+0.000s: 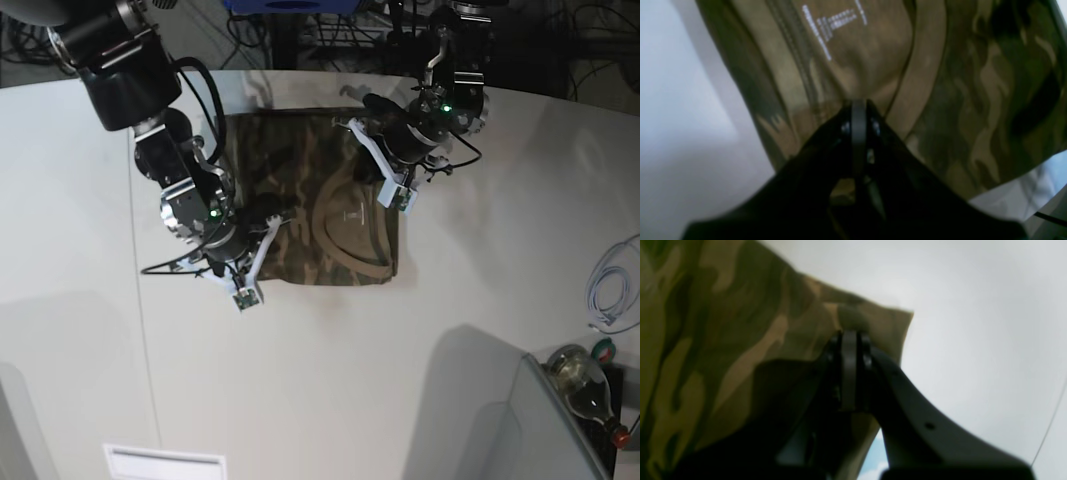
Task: Layout the t-shirt on the table in an organized manner, then fold the t-shirt properly
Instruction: 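Grasp the bundle's sides with both grippers and straighten it, then drag the bundle with the left gripper to square it on the table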
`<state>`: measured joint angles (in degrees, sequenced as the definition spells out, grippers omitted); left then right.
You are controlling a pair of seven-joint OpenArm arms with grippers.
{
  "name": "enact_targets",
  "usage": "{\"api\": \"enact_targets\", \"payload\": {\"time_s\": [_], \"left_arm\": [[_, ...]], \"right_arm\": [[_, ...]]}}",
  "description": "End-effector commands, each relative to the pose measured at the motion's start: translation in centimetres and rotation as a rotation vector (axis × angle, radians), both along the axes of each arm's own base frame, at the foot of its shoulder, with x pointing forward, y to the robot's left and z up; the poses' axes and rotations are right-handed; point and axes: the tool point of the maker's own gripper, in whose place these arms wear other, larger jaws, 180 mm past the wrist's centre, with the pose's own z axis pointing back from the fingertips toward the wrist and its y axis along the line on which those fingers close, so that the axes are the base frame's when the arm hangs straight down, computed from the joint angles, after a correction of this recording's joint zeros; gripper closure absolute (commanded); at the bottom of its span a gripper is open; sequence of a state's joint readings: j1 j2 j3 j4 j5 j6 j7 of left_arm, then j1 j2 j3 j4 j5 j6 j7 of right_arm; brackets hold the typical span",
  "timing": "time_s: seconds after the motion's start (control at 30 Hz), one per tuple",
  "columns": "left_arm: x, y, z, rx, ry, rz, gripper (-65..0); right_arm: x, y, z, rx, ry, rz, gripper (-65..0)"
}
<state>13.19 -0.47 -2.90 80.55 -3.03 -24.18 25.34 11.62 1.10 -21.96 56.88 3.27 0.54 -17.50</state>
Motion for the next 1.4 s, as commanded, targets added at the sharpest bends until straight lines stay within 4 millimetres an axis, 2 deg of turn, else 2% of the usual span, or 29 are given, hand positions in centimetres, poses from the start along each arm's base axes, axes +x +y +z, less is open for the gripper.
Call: {"api": "enact_targets", "payload": {"time_s": [0.0,0.13,0.23,0.37,0.47,0.5,0.63,0.7,0.8,0.83,0.9,0.97,1.03,1.1,1.17,1.2,1.27,1.37], "left_arm": [[0.7,-0.2,0.7,-0.013,-0.031,-0.003,0.0],[0.6,-0.2,0.6,-0.013,-0.026,-0.002,0.0],[0.0,-0.2,-0.3,-0.014,0.003,-0.001,0.0],[-0.4,-0.1,-0.8,-0.015,0.019,0.003,0.0],[0.0,-0.2,-0.3,-0.025,0.002,0.006,0.0],[0.3,-0.2,0.2,-0.026,-0.012,0.008,0.0],[2.2,-0.5,3.1,-0.028,-0.102,0.003,0.0],[3.1,-0.6,5.1,-0.032,-0.162,0.001,0.0],[4.0,-1.0,8.1,-0.075,-0.219,0.009,0.0],[4.1,-0.7,8.6,-0.087,-0.213,0.019,0.0],[4.6,1.3,9.0,-0.114,-0.189,0.089,0.0],[4.9,3.5,8.6,-0.15,-0.151,0.169,0.0],[4.9,5.0,7.8,-0.191,-0.115,0.231,0.0],[4.6,5.3,6.7,-0.231,-0.08,0.26,-21.6],[4.3,5.5,5.5,-0.245,-0.044,0.264,-39.0],[3.9,5.0,5.1,-0.261,-0.027,0.238,-45.9],[4.0,3.4,5.0,-0.301,-0.024,0.162,-53.5],[3.9,2.7,3.9,-0.329,0.007,0.133,-55.0]], "right_arm": [[1.0,-0.6,0.4,-0.016,-0.02,-0.014,-1.4],[1.4,-1.8,0.5,-0.006,-0.037,-0.052,-1.4],[1.8,-2.6,0.7,0.002,-0.041,-0.084,-1.4],[1.9,-3.2,0.8,0.008,-0.044,-0.104,-1.4],[1.7,-2.9,0.8,0.011,-0.042,-0.099,-1.4],[1.5,-2.7,0.9,0.019,-0.048,-0.097,-1.4],[1.8,-1.4,4.8,0.083,-0.18,-0.081,-1.4],[1.7,-0.7,7.2,0.114,-0.241,-0.074,-1.4],[0.8,-0.3,9.5,0.143,-0.292,-0.069,-1.4],[0.4,-0.8,10.1,0.137,-0.303,-0.067,-1.4],[-0.6,-1.1,10.8,0.139,-0.314,-0.062,-1.4],[-1.8,-1.1,11.3,0.147,-0.321,-0.059,-1.4],[-2.8,-1.7,11.2,0.135,-0.32,-0.052,-1.4],[-3.6,-1.9,10.9,0.129,-0.308,-0.05,-1.4],[-4.1,-2.3,10.4,0.118,-0.296,-0.047,-1.4],[-4.4,-2.3,10.2,0.117,-0.29,-0.047,-1.4],[-4.8,-2.4,9.7,0.114,-0.275,-0.048,-1.4],[-5.3,-2.5,9.3,0.112,-0.262,-0.048,-1.4]]}}
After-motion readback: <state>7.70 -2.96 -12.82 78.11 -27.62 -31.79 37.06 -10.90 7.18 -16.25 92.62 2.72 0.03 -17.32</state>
